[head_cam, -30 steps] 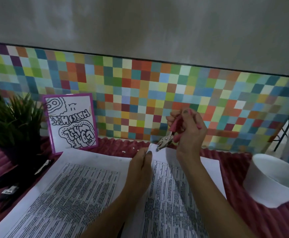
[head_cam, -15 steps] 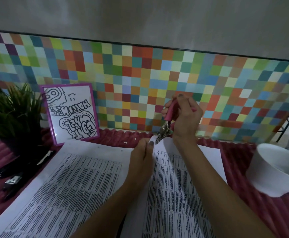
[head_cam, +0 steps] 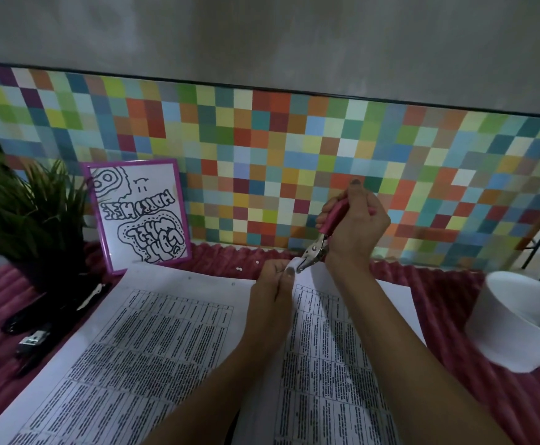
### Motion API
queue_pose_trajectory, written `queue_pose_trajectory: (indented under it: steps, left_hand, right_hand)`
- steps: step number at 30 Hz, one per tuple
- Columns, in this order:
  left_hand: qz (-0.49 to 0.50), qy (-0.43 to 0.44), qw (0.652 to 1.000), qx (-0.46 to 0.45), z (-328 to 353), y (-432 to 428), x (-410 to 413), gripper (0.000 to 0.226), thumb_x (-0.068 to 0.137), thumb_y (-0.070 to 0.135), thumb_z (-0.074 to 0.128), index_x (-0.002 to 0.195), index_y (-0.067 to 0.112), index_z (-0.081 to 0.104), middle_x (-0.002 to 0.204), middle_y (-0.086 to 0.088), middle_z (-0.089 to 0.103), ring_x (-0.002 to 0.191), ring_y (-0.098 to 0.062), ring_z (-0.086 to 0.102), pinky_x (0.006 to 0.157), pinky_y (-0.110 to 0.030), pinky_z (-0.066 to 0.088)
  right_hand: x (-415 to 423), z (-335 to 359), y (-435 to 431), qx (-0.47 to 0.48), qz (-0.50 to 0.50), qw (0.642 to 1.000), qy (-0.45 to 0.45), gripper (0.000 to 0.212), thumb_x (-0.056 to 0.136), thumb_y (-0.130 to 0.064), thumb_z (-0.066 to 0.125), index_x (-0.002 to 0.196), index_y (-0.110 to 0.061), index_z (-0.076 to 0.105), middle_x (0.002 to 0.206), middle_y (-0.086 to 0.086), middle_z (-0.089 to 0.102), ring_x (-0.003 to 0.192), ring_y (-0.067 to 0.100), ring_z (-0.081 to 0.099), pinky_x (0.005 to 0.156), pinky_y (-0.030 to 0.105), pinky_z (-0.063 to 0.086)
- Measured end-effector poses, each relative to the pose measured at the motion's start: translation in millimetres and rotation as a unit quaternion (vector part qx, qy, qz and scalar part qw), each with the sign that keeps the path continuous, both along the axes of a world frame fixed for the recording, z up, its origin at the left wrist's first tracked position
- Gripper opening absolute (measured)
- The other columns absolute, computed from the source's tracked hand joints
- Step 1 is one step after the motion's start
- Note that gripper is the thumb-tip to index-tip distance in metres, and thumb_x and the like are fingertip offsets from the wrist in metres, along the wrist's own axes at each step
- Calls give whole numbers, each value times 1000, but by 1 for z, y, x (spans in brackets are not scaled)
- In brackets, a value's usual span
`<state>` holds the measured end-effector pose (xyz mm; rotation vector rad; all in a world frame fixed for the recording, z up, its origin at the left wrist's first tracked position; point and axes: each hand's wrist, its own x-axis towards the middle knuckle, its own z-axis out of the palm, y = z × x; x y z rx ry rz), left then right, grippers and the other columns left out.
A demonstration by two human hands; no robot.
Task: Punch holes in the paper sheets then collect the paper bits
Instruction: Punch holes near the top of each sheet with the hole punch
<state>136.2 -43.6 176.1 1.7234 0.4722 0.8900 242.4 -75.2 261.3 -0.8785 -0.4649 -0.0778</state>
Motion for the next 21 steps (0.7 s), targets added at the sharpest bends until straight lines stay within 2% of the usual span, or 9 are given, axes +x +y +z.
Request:
queue_pose_trajectory:
  steps: [2,6,8,12,16,18,21]
  left_hand:
    - [2,-7,1000,-2,3,-1,-1,16,100,20,43,97,10,54,65,-2,47,56,-10,43,53,-30,41]
    - [21,-13,1000,-5,5,-1,-2,19,98,17,47,94,0,53,67,-2,47,53,-4,42,47,-20,38]
    - [24,-11,1000,-9,5,-1,-2,21,98,18,47,92,-1,53,65,1,46,52,-5,42,46,-22,38]
    - [57,4,998,21,3,1,1,21,99,18,47,90,1,55,65,7,50,55,-5,47,53,-32,42]
    - [63,1,997,55,4,1,0,25,99,16,46,87,-2,56,67,10,52,61,0,55,57,-24,45]
    - [61,-6,997,50,4,2,0,23,99,17,46,88,-1,56,67,9,52,62,0,54,58,-19,45]
    - [61,-7,997,42,3,6,1,22,99,17,46,88,0,55,70,8,52,65,-1,52,58,-13,42]
  right_hand:
    - [-1,0,0,-3,10,1000,3,34,98,-16,50,66,-5,55,50,11,54,35,23,44,39,27,40]
    - [-1,-2,-1,-31,54,998,29,19,95,-11,52,83,-1,62,56,11,59,41,23,51,47,30,48]
    - [-2,-1,-4,-45,82,994,49,13,93,-6,53,88,0,63,57,10,62,43,23,53,50,31,49]
    - [-5,6,-12,-81,111,989,54,13,93,-1,50,94,-2,63,59,7,65,46,22,56,48,29,51]
    - [-3,7,-17,-129,79,988,24,17,92,3,50,105,0,62,67,13,61,47,22,54,48,28,49]
    - [3,5,-21,-140,55,988,22,17,91,3,51,103,0,62,69,16,59,48,23,51,46,29,46]
    - [18,1,-33,-135,16,990,41,12,91,1,53,89,-4,64,61,12,58,45,23,50,44,28,46]
